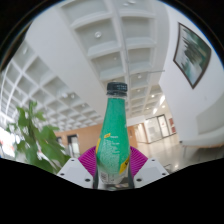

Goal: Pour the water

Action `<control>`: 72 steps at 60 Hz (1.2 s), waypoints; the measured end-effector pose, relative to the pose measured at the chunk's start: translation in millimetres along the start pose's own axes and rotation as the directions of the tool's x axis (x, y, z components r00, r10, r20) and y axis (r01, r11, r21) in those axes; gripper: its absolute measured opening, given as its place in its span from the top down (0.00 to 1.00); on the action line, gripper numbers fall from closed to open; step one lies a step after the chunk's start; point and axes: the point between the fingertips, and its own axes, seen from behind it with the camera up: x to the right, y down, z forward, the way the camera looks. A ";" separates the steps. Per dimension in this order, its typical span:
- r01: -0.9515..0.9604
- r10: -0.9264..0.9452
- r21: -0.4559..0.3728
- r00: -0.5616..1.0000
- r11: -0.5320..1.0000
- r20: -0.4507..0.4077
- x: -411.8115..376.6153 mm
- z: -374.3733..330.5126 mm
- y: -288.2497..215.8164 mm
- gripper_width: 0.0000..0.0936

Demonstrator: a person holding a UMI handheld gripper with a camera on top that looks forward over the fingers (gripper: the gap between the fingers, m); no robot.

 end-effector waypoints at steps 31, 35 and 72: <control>0.207 -0.318 -0.585 0.943 0.784 -0.093 177.8 -72.1 283.9 0.57; 0.204 -0.316 -0.567 0.943 0.798 -0.105 178.4 -75.7 291.0 0.56; 0.069 -0.309 -0.684 0.922 0.726 -0.235 157.0 -144.5 225.1 0.09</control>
